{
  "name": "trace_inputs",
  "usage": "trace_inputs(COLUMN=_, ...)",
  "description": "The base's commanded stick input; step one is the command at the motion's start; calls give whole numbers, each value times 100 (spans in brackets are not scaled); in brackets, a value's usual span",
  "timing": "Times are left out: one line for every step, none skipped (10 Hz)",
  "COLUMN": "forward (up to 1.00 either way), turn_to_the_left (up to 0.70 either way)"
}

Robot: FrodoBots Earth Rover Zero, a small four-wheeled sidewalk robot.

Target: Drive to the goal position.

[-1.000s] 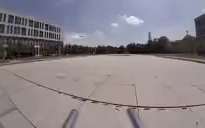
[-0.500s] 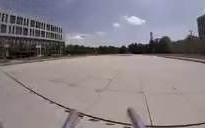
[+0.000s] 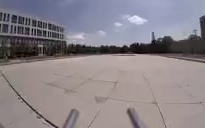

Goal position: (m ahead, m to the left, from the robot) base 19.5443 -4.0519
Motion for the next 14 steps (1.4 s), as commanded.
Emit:
trace_inputs(forward=70, turn_to_the_left=0)
trace_inputs(forward=70, turn_to_the_left=0)
trace_inputs(forward=70, turn_to_the_left=0)
trace_inputs(forward=70, turn_to_the_left=0)
trace_inputs(forward=70, turn_to_the_left=-1)
trace_inputs(forward=70, turn_to_the_left=-2)
trace_inputs(forward=70, turn_to_the_left=-1)
trace_inputs(forward=70, turn_to_the_left=-8)
trace_inputs(forward=70, turn_to_the_left=-19)
trace_inputs(forward=70, turn_to_the_left=-24)
trace_inputs(forward=70, turn_to_the_left=-26)
trace_inputs(forward=70, turn_to_the_left=-26)
trace_inputs(forward=70, turn_to_the_left=-26)
trace_inputs(forward=70, turn_to_the_left=-26)
